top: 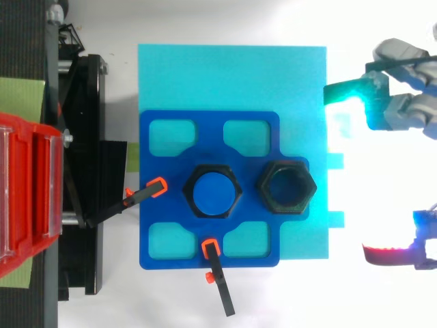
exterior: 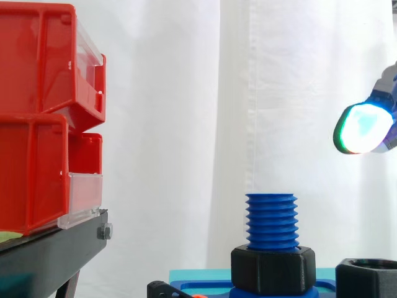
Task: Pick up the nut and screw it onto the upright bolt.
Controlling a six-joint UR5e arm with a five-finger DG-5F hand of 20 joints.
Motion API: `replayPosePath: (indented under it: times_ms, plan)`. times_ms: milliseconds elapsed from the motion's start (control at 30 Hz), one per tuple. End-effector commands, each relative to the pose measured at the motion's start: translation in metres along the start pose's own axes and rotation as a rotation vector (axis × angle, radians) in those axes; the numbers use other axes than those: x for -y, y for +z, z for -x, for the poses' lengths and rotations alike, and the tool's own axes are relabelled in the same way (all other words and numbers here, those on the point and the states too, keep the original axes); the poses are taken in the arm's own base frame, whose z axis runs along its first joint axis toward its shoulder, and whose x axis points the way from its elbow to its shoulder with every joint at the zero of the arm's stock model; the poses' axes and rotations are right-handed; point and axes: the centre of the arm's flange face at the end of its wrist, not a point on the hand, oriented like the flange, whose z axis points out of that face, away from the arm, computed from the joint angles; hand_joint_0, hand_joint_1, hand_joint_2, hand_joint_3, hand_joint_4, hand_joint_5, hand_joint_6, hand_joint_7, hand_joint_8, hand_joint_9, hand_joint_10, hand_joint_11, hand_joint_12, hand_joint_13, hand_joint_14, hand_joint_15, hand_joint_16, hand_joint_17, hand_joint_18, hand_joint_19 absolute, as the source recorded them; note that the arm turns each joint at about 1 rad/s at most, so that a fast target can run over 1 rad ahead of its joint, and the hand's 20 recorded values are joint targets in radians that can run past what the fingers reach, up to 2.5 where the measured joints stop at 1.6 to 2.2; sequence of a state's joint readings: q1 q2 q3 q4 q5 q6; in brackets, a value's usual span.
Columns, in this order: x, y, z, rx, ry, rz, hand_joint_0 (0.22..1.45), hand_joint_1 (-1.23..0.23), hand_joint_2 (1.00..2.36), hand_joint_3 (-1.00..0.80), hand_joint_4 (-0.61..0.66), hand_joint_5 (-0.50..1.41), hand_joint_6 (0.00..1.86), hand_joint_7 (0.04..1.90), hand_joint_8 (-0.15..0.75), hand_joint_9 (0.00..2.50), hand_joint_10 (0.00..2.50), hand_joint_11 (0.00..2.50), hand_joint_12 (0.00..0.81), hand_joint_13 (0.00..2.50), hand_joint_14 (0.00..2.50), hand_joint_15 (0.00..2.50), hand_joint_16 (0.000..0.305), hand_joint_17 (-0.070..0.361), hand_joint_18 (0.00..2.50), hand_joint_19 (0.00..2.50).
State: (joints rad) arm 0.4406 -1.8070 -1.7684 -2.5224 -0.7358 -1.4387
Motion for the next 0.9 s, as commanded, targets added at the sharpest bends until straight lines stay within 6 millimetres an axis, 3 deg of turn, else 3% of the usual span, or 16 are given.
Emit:
replayPosePath:
  times_ms: [0, 233, 467, 567, 867]
  plan:
    - [-0.007, 0.0, -0.01, 0.018, 0.017, -0.024, 0.41, -0.71, 1.0, -0.5, 0.2, -0.26, 0.5, 0.76, 0.257, 0.36, 0.0, 0.0, 0.271, 0.45, 0.0, 0.0, 0.029, 0.065, 0.25, 0.0]
    - [-0.02, -0.004, -0.025, 0.043, 0.02, -0.058, 0.42, -0.76, 1.0, -0.5, 0.2, -0.26, 0.5, 0.76, 0.25, 0.36, 0.0, 0.0, 0.265, 0.46, 0.0, 0.0, 0.027, 0.061, 0.25, 0.0]
    - [-0.036, -0.009, -0.067, 0.043, 0.019, -0.09, 0.42, -0.75, 1.0, -0.5, 0.2, -0.26, 0.5, 0.76, 0.251, 0.37, 0.0, 0.0, 0.265, 0.46, 0.0, 0.0, 0.028, 0.062, 0.26, 0.0]
    - [-0.038, -0.01, -0.077, 0.049, 0.031, -0.1, 0.41, -0.74, 1.0, -0.5, 0.2, -0.25, 0.5, 0.76, 0.253, 0.37, 0.0, 0.0, 0.267, 0.46, 0.0, 0.0, 0.028, 0.063, 0.26, 0.0]
    - [-0.054, -0.013, -0.08, 0.084, 0.022, -0.112, 0.41, -0.68, 1.0, -0.5, 0.21, -0.25, 0.5, 0.77, 0.259, 0.38, 0.0, 0.0, 0.271, 0.48, 0.0, 0.0, 0.029, 0.065, 0.27, 0.0]
